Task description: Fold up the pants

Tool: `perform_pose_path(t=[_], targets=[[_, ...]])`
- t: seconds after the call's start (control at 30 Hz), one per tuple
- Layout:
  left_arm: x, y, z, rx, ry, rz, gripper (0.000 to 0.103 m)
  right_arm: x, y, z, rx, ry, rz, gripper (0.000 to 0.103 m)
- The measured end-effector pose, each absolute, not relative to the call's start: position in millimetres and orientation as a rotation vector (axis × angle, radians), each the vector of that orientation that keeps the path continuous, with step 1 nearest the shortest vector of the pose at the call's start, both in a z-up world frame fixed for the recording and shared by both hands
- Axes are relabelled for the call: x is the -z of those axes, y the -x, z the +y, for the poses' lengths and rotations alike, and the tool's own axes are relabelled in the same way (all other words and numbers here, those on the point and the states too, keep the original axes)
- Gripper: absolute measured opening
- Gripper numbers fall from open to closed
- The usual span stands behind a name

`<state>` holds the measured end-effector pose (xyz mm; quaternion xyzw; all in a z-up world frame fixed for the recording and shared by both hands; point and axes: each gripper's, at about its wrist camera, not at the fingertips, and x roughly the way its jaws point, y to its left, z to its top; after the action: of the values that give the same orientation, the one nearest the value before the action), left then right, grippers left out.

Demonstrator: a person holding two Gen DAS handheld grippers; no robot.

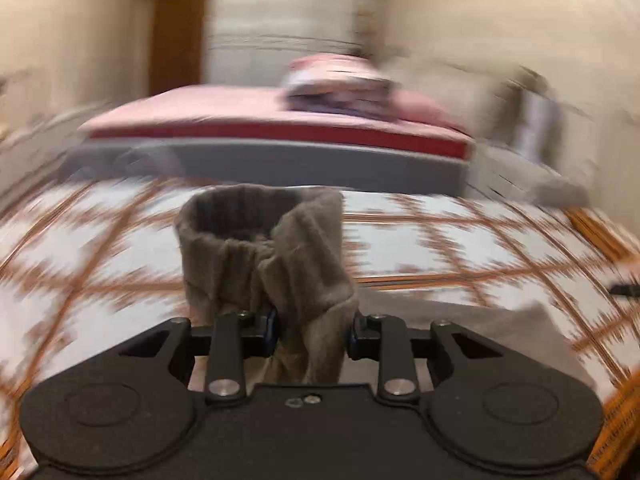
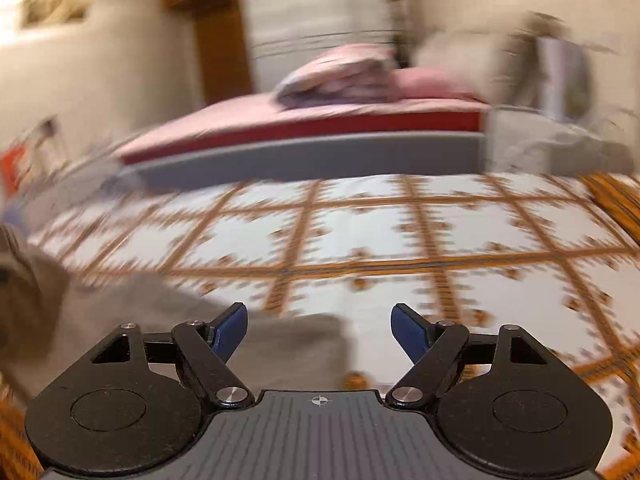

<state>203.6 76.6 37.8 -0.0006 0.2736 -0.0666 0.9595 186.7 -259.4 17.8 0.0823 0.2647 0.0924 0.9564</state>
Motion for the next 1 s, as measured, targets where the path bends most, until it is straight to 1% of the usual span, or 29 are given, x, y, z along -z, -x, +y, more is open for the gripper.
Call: perform_pose_path(t=[0.13, 0.27, 0.3, 0.33, 0.37, 0.4, 0.43, 0.5, 0.6, 0.73, 1.0], targets=[[-32.6, -222.7, -29.5, 0.335, -0.106, 0.564, 0.021, -8.7, -177.2, -309.9, -0.113, -0.24, 0.581, 0.079], [1.9, -233.9, -129.9, 0.476, -0.201, 0.641, 0.021, 5.4, -169.9, -350.2, -0.049, -0.275, 0.629, 0.079], [15.4, -236.5, -147.4, 0.481, -0.208, 0.669, 0.026, 6.8, -168.1, -358.4, -0.022, -0.277, 0.627, 0.079], [28.2, -238.8, -163.4, 0.471, -0.192, 0.709, 0.037, 7.2, -166.6, -367.9, 0.007, -0.282, 0.622, 0.079], [37.0, -237.5, -173.2, 0.453, -0.177, 0.722, 0.045, 9.0, -164.6, -374.0, 0.03, -0.291, 0.621, 0.079], [42.3, -235.6, -178.6, 0.46, -0.132, 0.716, 0.064, 11.1, -165.6, -382.6, 0.053, -0.303, 0.627, 0.079], [45.7, -235.4, -178.9, 0.478, -0.073, 0.724, 0.071, 12.4, -165.4, -388.9, 0.076, -0.311, 0.631, 0.079], [47.1, -229.9, -174.8, 0.505, 0.007, 0.723, 0.071, 16.2, -163.6, -399.1, 0.101, -0.335, 0.642, 0.079], [41.5, -231.0, -161.6, 0.491, 0.017, 0.724, 0.065, 21.3, -163.1, -402.1, 0.092, -0.348, 0.667, 0.08], [24.9, -242.0, -123.8, 0.393, -0.007, 0.711, 0.062, 20.0, -162.6, -393.0, 0.033, -0.348, 0.663, 0.08], [12.6, -250.3, -37.8, 0.218, 0.031, 0.709, 0.062, 16.4, -175.7, -357.6, -0.036, -0.304, 0.673, 0.08]])
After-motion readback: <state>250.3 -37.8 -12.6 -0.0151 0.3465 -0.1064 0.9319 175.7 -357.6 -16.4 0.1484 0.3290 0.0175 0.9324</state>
